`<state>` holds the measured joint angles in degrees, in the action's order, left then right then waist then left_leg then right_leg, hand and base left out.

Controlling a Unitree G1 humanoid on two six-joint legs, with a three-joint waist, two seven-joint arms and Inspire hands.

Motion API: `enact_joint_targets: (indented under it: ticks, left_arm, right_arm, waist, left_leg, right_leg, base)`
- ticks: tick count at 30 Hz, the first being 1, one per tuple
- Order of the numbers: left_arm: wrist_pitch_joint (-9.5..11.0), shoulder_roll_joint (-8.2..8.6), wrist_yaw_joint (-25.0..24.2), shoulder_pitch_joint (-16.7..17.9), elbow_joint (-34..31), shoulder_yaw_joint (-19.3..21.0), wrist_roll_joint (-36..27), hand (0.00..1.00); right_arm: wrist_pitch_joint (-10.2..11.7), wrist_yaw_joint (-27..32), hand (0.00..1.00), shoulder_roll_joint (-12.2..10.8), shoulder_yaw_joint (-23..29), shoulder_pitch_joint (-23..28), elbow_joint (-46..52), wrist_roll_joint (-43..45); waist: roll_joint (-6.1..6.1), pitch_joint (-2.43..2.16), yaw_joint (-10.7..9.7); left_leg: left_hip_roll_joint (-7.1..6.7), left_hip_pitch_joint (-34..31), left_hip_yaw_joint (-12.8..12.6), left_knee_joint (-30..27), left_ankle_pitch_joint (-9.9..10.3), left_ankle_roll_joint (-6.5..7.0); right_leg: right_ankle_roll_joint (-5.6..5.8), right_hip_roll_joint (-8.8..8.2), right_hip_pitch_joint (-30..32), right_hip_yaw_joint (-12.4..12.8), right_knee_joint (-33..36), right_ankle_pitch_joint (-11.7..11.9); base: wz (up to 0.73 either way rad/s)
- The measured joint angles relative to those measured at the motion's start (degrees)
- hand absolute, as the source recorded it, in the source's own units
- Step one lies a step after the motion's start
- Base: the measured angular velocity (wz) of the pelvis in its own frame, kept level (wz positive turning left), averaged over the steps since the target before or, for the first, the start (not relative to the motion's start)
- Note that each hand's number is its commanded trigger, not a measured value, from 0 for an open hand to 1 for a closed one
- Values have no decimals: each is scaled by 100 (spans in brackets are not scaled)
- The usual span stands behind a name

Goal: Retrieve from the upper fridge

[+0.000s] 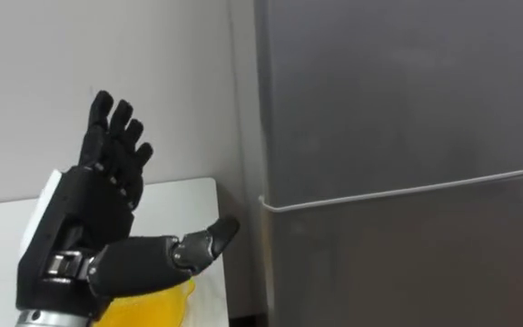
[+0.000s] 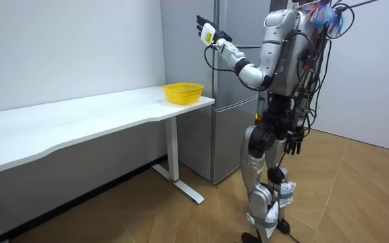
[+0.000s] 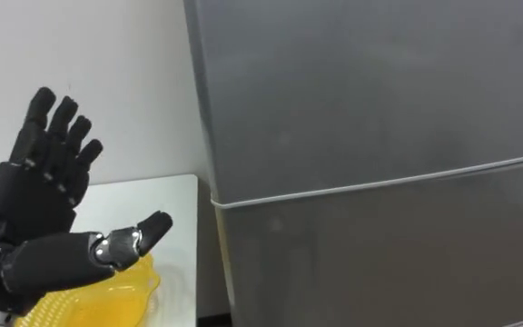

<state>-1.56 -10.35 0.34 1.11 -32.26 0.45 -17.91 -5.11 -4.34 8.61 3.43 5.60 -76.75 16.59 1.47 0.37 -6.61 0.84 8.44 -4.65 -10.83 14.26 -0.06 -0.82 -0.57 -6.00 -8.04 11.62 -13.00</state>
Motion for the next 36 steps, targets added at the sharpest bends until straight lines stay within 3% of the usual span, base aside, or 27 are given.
enact_joint_targets:
  ticks: [5,17,25,36]
  left_arm:
    - [-111,5,-285,-293,1,-143,3,0]
    - [-224,74,-839,-478,0,-376,2,0]
    - [-233,76,-907,-481,0,-414,-2,0]
    - [-231,92,-952,-481,0,-630,-8,0]
  right_arm:
    - [-77,-6,0,0,-1,-34,-5,205]
    - [-125,-6,0,-1,-5,-40,9,250]
    - [-124,-4,0,-1,-37,-37,8,249]
    - [-104,-25,0,8,-227,-56,-92,245]
  waist:
    - [-35,-5,-116]
    - [-55,-12,-116]
    - [-17,-36,-118]
    - [-4,-25,-124]
  left_leg:
    - [7,56,-9,1,0,0]
    - [39,83,-148,2,0,0]
    - [63,94,-157,6,-1,-2]
    - [67,119,-246,10,-1,-2]
  right_leg:
    - [-1,1,-52,-2,0,0]
    - [-19,28,-44,21,1,13]
    - [-41,59,-46,48,0,27]
    - [-27,69,-72,140,-92,67]
  base:
    - [-1]
    - [-2]
    - [0]
    - [-2]
